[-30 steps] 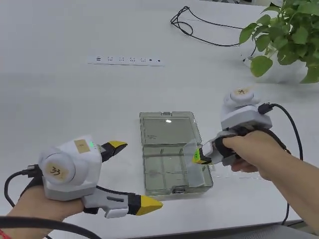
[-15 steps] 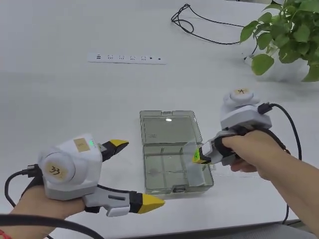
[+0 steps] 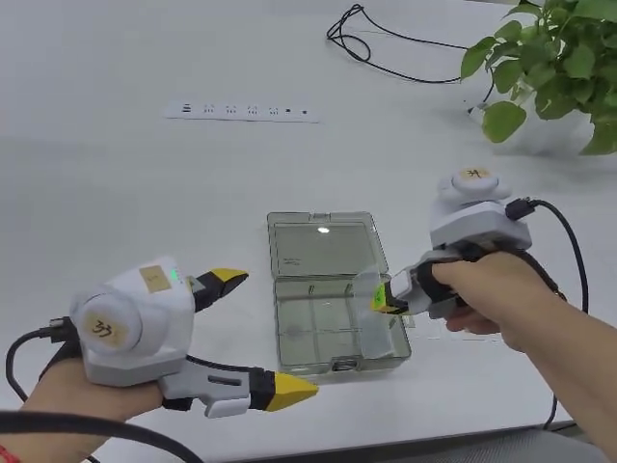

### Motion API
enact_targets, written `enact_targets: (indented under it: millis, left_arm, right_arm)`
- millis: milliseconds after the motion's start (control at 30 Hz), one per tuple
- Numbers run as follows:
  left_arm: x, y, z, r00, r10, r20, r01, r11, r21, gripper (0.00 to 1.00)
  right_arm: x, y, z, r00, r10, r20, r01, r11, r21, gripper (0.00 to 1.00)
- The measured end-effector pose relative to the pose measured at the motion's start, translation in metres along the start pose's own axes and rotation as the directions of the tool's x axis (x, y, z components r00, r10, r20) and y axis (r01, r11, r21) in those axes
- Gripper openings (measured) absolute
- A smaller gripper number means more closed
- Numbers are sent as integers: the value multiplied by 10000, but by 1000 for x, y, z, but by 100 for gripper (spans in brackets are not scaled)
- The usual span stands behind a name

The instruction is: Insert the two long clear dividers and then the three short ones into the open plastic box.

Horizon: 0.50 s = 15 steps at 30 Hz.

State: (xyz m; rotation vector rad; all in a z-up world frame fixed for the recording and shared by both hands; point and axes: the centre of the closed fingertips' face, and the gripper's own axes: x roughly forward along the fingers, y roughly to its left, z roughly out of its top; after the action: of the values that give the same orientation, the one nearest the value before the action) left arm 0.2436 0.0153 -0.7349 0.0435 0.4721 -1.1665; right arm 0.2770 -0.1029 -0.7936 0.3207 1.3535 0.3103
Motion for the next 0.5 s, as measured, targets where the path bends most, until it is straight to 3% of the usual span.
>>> enact_targets:
  millis: [500]
  left_arm:
    - [-1,-1,-2,10000,39,28,-39,9999,-116,96]
  right_arm:
    - [3,-2,-1,9997,-227,-95,227,9997,0,6]
